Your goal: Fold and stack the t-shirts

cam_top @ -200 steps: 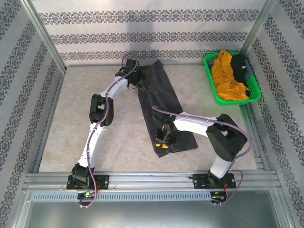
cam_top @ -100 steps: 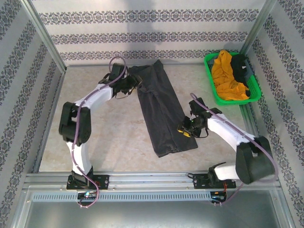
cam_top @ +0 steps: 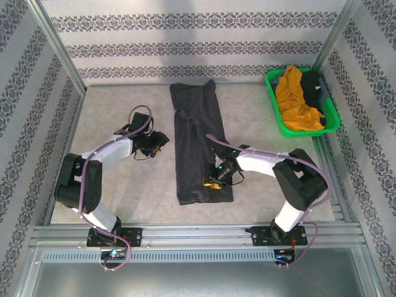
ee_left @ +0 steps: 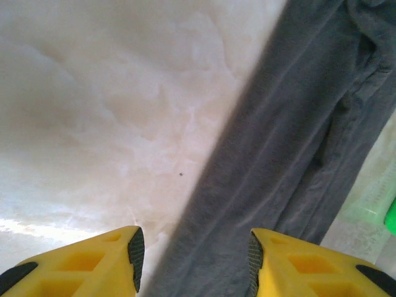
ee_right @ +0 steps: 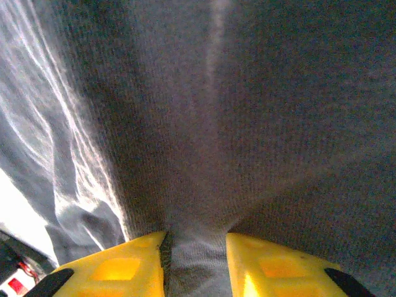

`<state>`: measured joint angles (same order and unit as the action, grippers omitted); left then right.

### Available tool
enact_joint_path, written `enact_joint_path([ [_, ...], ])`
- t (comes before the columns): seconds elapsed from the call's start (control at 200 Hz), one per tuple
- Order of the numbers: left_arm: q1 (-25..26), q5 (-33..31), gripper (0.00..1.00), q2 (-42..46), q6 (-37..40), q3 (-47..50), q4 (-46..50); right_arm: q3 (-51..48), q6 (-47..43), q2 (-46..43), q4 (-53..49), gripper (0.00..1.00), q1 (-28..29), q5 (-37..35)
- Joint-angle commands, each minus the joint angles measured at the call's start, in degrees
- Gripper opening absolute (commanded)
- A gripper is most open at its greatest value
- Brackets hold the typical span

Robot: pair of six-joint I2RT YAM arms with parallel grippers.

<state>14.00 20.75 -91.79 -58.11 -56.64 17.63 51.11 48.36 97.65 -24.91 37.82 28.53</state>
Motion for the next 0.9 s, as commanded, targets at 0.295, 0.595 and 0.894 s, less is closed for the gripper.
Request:
enact_joint_path([
  [0.295, 4.0, 6.5, 0.46, 13.7, 4.1, 13.3, 10.3, -5.5, 5.8, -15.7, -7.0, 0.39, 1.7, -11.1],
  [0.595, 19.0, 8.4, 0.51, 20.3, -6.3, 24.2, 7.3, -20.8, 13.9, -28.0, -2.2, 0.44, -0.5, -9.3],
  [0.894, 22.7, 8.9, 0.44, 11.9, -9.1, 23.6, -2.5, -19.3, 13.5, -20.8, 2.8, 0.4, -0.4, -6.6],
])
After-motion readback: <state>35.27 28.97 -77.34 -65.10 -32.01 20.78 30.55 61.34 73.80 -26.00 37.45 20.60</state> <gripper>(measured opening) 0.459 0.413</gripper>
